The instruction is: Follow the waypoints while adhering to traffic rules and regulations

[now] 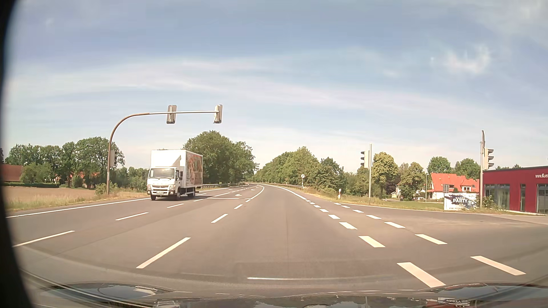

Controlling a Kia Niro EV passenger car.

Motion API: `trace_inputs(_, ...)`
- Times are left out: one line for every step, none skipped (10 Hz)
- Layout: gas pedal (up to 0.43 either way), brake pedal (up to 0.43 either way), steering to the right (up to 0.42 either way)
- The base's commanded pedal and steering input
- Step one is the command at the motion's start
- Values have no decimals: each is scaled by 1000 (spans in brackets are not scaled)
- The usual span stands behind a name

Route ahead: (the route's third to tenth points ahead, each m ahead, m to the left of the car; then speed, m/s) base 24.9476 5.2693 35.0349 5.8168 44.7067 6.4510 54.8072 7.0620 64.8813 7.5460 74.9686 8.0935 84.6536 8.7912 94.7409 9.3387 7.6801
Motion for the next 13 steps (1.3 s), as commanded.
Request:
trace_inputs(488, 0, -6)
trace_inputs(488, 0, -7)
trace_inputs(488, 0, -7)
trace_inputs(488, 0, -7)
trace_inputs(488, 0, -8)
trace_inputs(488, 0, -9)
trace_inputs(480, 0, -9)
trace_inputs(469, 0, -10)
trace_inputs(461, 0, -11)
trace_inputs(461, 0, -11)
trace_inputs(441, 0, -11)
trace_inputs(429, 0, -11)
trace_inputs(421, 0, -11)
